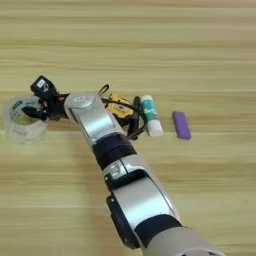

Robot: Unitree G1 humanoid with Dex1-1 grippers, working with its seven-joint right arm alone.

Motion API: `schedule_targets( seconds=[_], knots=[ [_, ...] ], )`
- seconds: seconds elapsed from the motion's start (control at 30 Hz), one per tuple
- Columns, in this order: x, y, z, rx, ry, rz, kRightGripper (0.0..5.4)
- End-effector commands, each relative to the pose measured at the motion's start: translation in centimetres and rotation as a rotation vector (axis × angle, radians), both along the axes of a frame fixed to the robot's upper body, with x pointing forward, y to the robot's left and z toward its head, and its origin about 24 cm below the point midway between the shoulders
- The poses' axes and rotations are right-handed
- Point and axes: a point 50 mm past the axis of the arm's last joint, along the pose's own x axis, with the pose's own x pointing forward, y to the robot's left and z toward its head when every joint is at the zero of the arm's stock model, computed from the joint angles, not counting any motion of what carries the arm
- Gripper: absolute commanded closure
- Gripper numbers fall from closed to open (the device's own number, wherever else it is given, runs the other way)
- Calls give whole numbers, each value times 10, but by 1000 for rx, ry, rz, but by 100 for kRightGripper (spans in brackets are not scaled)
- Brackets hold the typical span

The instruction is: Move the objects on the table

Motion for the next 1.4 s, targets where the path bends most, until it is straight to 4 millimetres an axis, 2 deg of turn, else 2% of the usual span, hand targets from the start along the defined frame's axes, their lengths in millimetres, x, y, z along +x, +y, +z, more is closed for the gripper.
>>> schedule_targets(
  seconds=[0.03,0.37,0.63,0.83,1.4],
  knots=[
    [10,-5,16,-56,-69,-8,319],
    [13,-9,21,-87,-98,-14,379],
    [20,-26,30,-100,-134,-53,382],
    [24,-45,29,-119,-139,-102,383],
    [31,-75,39,-138,-176,-169,383]
  ],
)
